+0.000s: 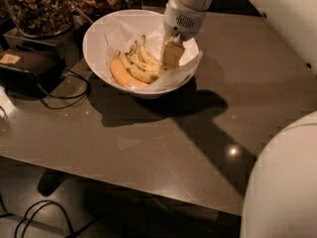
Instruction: Pick banana from white bowl
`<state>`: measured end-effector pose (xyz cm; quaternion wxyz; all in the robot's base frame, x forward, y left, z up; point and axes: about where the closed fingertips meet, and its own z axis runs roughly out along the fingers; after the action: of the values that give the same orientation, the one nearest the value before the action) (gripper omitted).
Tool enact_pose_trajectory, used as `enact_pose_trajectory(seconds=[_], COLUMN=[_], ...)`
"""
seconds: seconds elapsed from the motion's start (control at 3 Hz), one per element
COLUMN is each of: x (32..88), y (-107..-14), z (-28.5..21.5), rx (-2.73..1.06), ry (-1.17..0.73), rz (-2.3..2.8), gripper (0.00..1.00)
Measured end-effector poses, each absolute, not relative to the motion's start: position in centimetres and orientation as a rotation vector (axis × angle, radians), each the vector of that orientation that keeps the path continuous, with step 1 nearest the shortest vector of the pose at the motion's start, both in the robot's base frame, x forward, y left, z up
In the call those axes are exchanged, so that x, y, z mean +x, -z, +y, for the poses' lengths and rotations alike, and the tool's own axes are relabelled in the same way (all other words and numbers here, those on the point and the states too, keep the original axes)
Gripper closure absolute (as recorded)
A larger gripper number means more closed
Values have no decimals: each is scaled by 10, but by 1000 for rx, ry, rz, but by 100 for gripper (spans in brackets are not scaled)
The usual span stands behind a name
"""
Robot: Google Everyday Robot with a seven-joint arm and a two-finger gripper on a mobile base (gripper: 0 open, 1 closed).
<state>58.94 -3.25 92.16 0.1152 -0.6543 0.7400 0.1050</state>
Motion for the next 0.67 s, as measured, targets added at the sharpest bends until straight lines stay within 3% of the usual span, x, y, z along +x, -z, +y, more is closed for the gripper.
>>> enact_pose_trajectory(seconds=[0.67], x=[585], y=[-908], z=[-37], rx=[-1905], ry=[-344], rz=[2203], gripper=[55])
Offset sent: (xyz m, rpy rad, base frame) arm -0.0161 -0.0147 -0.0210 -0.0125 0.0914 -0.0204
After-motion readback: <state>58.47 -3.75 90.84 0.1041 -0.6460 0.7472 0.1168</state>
